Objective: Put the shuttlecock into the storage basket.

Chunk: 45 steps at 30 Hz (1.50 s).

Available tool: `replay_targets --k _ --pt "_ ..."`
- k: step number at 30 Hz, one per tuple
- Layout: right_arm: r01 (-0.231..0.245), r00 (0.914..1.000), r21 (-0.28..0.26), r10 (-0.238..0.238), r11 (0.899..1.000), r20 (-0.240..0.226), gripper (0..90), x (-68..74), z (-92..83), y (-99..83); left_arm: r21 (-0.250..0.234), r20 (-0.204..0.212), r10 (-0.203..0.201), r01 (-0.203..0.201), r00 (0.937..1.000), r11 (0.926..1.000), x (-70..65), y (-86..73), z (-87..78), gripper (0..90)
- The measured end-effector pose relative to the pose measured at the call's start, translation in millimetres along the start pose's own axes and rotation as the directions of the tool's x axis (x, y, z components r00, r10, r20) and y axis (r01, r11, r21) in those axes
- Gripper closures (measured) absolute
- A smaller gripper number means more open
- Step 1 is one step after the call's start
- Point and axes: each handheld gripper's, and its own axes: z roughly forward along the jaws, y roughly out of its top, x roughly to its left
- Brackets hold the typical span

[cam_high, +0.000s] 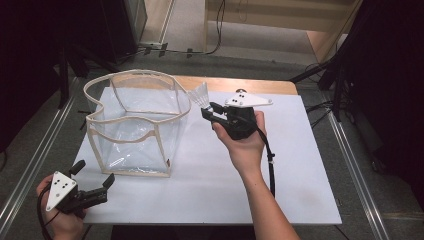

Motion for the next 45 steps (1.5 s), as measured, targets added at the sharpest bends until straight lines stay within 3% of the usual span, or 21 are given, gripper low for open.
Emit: replay_targets --k 45 --pt "0.022 0.9981 0.005 -0.021 1.000 -0.058 63.1 24.2 39.2 18.8 -0.003 0.004 -0.006 0.006 1.0000 1.0000 1.2 0.4 0.0 0.0"
